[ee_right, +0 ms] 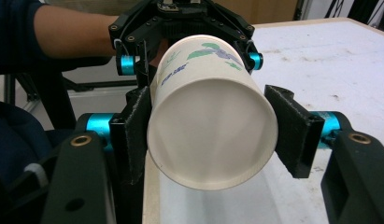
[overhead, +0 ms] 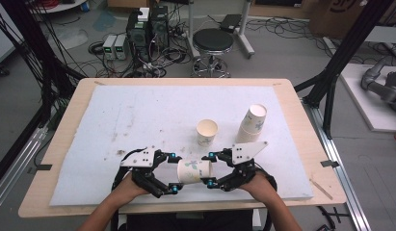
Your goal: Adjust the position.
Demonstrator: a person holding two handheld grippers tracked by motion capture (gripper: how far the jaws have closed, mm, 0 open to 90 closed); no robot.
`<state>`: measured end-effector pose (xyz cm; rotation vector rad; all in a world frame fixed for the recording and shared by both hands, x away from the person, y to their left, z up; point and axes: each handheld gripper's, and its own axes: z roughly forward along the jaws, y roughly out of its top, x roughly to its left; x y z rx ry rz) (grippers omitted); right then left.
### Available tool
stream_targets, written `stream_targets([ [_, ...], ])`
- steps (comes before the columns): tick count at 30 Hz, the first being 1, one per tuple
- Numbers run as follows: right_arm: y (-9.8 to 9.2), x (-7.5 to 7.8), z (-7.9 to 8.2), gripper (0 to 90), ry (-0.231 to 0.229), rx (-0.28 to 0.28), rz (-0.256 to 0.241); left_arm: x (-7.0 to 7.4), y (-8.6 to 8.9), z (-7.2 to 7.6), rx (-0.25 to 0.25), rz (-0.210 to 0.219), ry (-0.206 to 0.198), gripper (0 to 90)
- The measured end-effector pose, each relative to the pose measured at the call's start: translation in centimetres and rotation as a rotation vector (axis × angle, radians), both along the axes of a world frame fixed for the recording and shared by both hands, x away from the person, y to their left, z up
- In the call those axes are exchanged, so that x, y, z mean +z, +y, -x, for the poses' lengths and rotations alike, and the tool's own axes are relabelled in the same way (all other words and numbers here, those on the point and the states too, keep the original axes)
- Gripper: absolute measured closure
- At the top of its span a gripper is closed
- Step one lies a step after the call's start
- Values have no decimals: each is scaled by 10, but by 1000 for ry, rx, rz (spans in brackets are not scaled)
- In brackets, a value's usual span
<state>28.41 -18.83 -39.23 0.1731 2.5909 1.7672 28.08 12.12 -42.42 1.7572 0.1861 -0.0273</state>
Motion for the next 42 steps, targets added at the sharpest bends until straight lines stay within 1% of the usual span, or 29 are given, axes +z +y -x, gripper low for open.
stream_targets([
  [3,0,-1,0,364,8,2,-12,1,0,-1,-2,26,3,160],
  [5,0,-1,-1,364,13,6,-19,2,-1,-1,-9,35,2,166],
  [7,-1,-2,-2,365,18,7,-29,2,-2,-1,-10,33,-3,174],
  [11,-1,-5,-3,365,36,14,-35,3,-1,-2,1,46,-14,231],
  [16,-1,-9,-4,367,53,12,-32,4,0,-1,9,32,-23,254],
  [22,-1,-9,-5,367,51,14,-29,6,0,-1,8,16,-25,270],
  [28,0,-9,-5,366,62,16,-26,9,0,0,11,2,-12,279],
  [32,0,-10,-5,355,69,12,-26,10,1,-1,13,6,5,282],
  [34,1,-10,-4,291,67,-2,-27,10,2,-2,8,-1,6,282],
  [36,0,-9,-4,265,69,-6,-29,11,2,-2,12,-5,11,282],
  [38,0,-8,-4,229,71,-14,-33,12,3,-3,12,-31,12,281],
  [40,0,-7,-4,222,69,-24,-31,15,4,-4,23,-63,7,278],
  [42,0,-5,-4,221,58,-27,-25,22,5,-5,30,-110,-9,276],
])
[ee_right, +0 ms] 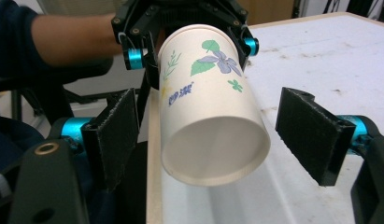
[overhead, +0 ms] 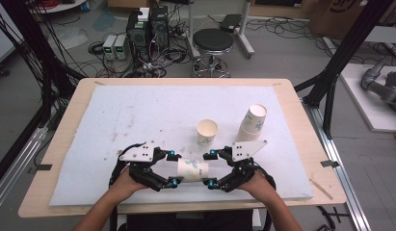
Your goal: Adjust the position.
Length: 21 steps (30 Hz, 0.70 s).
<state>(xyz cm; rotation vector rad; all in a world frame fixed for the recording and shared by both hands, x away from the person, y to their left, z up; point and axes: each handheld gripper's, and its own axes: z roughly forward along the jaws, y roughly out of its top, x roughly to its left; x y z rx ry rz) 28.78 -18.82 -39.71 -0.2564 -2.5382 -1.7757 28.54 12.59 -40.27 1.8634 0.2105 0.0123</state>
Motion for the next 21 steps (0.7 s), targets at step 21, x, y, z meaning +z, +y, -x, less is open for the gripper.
stream_targets([
  [21,36,21,-2,211,-183,-43,294,52,-12,-12,12,-452,-60,269],
])
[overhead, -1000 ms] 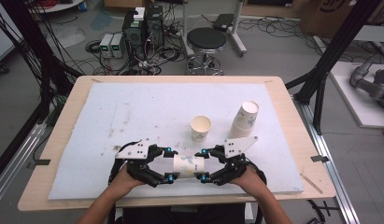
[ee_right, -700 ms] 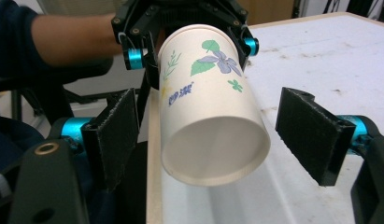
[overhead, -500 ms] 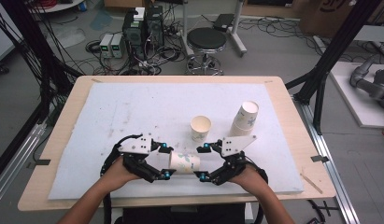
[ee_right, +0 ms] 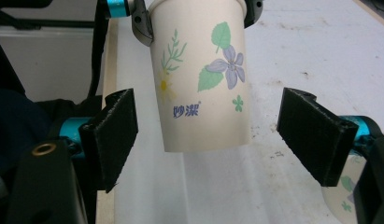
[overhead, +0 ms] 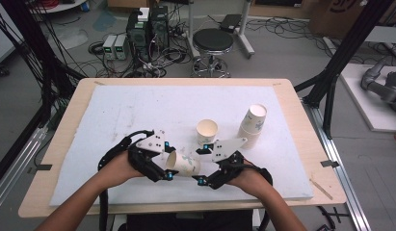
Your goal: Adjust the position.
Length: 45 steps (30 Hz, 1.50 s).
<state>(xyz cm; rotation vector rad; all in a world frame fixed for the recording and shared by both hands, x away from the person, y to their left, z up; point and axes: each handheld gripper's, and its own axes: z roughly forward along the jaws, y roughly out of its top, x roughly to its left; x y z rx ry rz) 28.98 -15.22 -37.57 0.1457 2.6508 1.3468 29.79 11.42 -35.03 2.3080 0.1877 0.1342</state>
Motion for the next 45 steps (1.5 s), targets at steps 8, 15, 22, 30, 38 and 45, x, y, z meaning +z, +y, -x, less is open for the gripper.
stream_targets([
  [8,16,4,-3,211,-28,25,86,9,-5,-1,7,-80,4,270],
  [15,24,4,-5,211,-27,33,125,15,-10,-4,7,-140,7,271],
  [22,31,4,-6,212,-44,41,162,19,-17,-7,0,-186,15,271],
  [30,42,3,-8,215,-40,42,199,18,-22,-7,1,-214,30,271],
  [38,51,-1,-9,255,-43,53,217,17,-25,-7,8,-220,38,271],
  [45,53,-3,-10,308,-32,55,225,18,-26,-7,3,-217,40,271],
])
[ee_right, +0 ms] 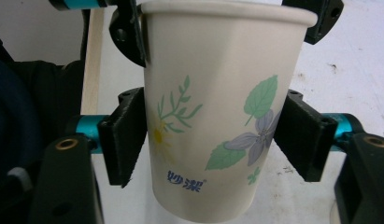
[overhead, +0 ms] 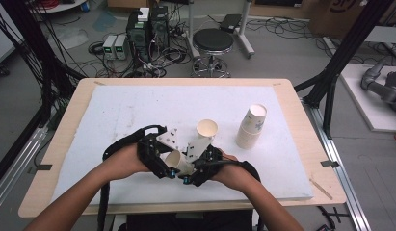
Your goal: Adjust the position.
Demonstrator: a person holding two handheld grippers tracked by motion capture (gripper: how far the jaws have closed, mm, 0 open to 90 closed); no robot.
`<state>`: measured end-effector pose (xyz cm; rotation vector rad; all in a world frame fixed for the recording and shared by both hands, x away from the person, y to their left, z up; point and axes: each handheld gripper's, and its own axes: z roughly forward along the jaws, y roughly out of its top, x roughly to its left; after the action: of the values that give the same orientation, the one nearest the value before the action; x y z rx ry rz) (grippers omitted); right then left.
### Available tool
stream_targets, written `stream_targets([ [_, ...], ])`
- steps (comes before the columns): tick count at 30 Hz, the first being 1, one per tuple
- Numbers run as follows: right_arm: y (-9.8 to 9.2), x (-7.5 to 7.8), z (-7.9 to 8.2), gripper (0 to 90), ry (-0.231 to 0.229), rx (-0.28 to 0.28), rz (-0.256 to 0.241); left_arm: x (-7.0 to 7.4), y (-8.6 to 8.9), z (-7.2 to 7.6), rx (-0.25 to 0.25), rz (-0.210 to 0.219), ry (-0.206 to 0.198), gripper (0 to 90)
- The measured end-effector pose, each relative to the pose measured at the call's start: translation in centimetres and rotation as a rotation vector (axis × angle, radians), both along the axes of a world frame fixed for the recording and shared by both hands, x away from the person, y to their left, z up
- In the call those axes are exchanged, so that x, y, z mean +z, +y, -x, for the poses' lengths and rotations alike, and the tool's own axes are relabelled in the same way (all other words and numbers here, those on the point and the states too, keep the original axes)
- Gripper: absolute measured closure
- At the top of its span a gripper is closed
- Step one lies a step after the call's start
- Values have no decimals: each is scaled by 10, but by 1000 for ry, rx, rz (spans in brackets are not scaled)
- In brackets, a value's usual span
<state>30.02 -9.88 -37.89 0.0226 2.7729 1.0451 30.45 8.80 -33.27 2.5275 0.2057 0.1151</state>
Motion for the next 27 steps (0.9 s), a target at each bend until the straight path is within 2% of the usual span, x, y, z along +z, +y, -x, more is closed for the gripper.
stream_targets([
  [12,-1,-2,-1,342,11,-12,-12,0,0,0,8,11,-13,270],
  [15,-1,-1,-2,341,12,-16,-15,0,1,0,-2,34,-21,252],
  [18,-2,-1,-2,341,13,-12,-15,0,3,1,-11,61,-58,171],
  [19,-3,-1,-2,341,16,-12,-13,1,4,1,-12,72,-65,175],
  [25,-6,-1,-3,341,16,-13,-17,6,14,1,-13,134,-66,177],
  [27,-8,-2,-3,341,16,-17,-20,8,20,2,-5,178,-62,177],
])
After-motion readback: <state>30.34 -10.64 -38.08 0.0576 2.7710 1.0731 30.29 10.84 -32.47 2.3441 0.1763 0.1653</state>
